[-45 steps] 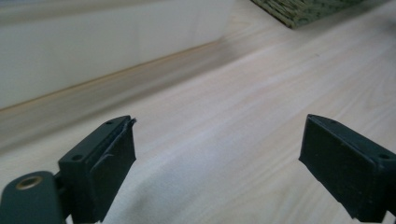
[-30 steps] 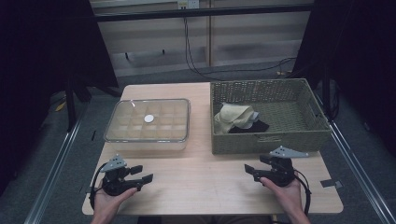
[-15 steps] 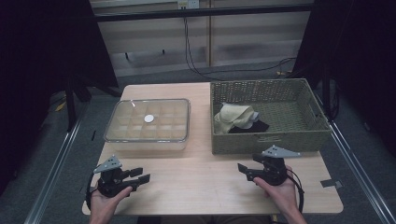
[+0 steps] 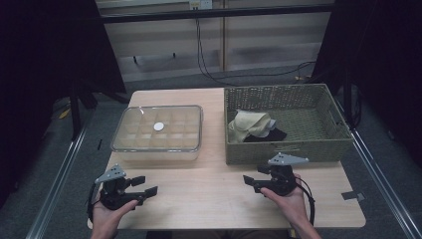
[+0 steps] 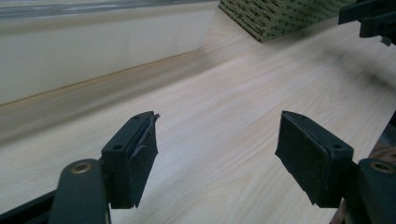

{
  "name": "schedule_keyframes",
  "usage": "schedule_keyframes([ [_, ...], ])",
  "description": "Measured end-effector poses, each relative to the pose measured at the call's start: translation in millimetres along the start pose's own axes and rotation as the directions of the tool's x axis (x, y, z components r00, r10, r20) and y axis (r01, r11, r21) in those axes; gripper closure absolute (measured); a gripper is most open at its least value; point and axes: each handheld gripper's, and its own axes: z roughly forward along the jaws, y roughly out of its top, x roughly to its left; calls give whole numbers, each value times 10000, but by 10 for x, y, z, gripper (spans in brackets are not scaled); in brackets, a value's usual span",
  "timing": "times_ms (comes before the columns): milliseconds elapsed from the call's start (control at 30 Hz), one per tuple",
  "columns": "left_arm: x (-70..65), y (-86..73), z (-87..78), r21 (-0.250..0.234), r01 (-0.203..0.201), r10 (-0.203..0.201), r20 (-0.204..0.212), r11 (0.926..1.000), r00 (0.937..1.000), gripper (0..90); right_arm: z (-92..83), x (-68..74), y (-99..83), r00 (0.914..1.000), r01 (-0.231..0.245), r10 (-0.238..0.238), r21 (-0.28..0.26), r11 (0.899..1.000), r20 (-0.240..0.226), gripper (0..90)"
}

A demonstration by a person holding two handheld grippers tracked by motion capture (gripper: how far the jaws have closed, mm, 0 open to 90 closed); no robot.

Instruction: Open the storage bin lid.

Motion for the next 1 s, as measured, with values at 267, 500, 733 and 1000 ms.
schedule_keyframes([
  [267, 62, -3, -88, -15, -9, 9, -128, 10000, 9999, 266, 133, 116, 99, 9991, 180, -171, 219, 9996, -376, 347],
  [500, 120, 24, -109, 7, 86, -85, -124, 10000, 9999, 264, 258, 219, 200, 9970, 388, -364, 340, 9987, -690, 365],
  [733, 153, 41, -122, 90, 30, -29, -161, 10000, 9999, 267, 348, 310, 293, 9942, 556, -514, 421, 9976, -945, 388],
  [1000, 254, 44, -174, 128, 125, -121, -287, 9998, 9995, 318, 477, 389, 409, 9902, 653, -579, 550, 9963, -1271, 418],
])
